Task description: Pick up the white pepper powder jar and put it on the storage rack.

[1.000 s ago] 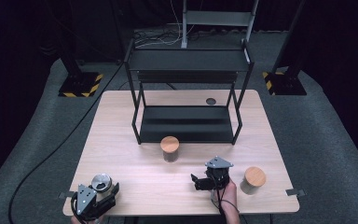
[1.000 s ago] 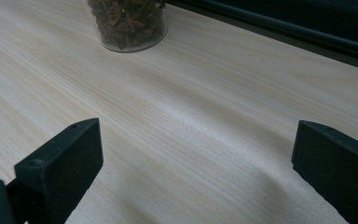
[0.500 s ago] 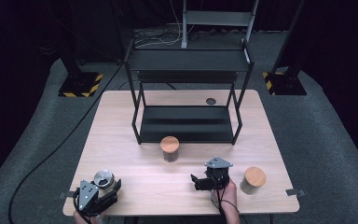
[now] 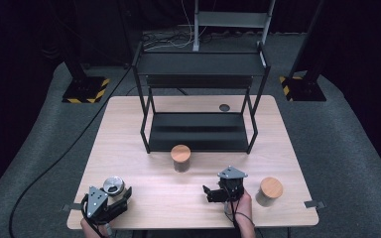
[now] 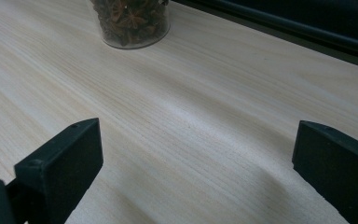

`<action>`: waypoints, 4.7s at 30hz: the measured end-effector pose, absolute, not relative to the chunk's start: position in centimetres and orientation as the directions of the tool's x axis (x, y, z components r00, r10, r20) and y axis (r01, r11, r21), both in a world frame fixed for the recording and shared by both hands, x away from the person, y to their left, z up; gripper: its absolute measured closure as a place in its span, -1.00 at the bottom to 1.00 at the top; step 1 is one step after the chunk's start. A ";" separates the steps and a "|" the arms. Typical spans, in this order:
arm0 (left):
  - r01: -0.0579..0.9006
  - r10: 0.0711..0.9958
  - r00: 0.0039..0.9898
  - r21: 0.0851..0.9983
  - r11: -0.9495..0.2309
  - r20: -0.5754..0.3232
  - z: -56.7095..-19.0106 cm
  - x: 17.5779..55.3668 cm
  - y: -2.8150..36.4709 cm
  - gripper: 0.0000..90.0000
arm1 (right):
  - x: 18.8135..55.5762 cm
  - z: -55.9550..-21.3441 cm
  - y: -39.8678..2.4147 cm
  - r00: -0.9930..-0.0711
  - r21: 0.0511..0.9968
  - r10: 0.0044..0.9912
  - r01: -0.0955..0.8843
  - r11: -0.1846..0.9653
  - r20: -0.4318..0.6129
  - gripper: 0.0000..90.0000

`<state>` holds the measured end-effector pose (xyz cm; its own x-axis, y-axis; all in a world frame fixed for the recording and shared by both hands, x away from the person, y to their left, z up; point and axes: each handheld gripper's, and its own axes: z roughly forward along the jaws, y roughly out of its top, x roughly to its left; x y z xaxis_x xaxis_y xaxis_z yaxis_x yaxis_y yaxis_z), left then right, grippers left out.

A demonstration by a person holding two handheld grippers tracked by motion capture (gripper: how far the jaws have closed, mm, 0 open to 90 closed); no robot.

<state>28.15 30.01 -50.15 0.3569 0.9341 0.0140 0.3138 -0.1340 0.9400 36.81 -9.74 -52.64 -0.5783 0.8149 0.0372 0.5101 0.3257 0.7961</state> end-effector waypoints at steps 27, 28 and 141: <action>0.294 0.923 0.385 0.945 -0.146 0.023 -49.1 29.8 29.1 -0.33 | 36.8 -52.6 -9.7 -0.579 0.796 0.815 0.508 0.329 0.032 -0.98; 0.293 0.922 0.386 0.945 -0.148 0.024 -49.1 29.8 29.1 -0.33 | 36.8 -52.6 -9.7 -0.579 0.796 0.815 0.508 0.330 0.032 -0.98; 0.296 0.884 0.467 0.942 -0.156 0.000 -47.2 36.7 27.1 -0.33 | 36.8 -52.7 -9.6 -0.583 0.791 0.812 0.508 0.340 0.025 -0.98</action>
<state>36.73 27.07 -47.19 0.4666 0.8844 0.0002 0.2957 -0.1562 0.9424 36.77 -9.61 -52.67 -0.5826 0.8124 0.0253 0.5083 0.3399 0.7913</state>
